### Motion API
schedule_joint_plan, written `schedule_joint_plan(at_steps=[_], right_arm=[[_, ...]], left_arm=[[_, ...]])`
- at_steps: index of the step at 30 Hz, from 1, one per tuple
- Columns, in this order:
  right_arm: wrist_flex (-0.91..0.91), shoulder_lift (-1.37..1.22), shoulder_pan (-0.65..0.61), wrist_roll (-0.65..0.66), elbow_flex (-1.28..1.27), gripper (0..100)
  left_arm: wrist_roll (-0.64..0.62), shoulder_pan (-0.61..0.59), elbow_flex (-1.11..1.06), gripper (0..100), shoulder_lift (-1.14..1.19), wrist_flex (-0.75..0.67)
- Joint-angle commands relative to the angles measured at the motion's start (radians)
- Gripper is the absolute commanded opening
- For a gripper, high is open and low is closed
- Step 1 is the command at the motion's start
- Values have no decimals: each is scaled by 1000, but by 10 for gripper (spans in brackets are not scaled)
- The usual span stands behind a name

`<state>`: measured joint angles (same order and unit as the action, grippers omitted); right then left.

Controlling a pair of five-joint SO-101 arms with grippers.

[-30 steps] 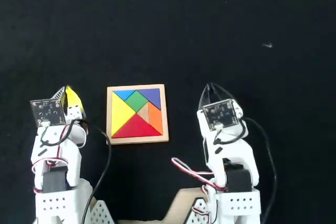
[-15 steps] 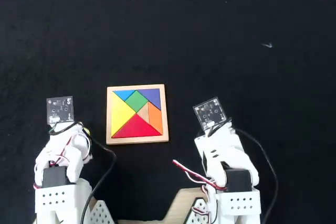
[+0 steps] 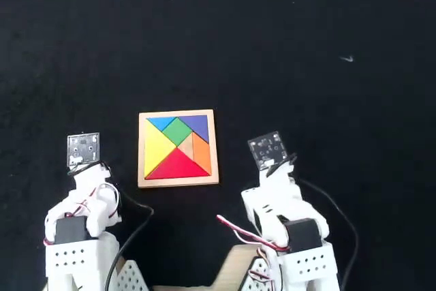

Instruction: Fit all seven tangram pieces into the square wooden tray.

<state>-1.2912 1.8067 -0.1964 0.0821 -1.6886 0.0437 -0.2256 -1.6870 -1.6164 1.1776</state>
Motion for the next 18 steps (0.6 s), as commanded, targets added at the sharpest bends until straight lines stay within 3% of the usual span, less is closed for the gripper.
schedule_joint_plan(at_steps=[1,18], right_arm=[[-8,71,12,-18,2,11],[-12,81,12,-15,2,11]], left_arm=[[6,-2,18,30,9,5],[6,-4,18,30,9,5]])
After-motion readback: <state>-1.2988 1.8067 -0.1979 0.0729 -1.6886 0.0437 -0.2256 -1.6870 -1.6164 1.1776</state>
